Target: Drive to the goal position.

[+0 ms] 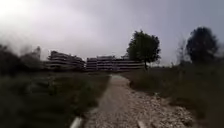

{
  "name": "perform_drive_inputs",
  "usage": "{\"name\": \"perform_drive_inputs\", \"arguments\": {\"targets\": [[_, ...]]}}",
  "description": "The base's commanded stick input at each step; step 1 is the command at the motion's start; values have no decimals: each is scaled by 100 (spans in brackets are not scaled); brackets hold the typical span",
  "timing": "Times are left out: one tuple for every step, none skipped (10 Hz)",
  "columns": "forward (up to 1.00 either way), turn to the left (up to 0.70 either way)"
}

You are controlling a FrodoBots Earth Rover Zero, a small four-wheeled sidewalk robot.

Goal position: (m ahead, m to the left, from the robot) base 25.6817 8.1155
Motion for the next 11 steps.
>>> {"name": "perform_drive_inputs", "arguments": {"targets": [[70, 0], [70, -1], [70, -17], [70, -34], [70, -26], [70, 0], [70, 0], [70, 0], [70, 0], [70, 0], [70, 0]]}}
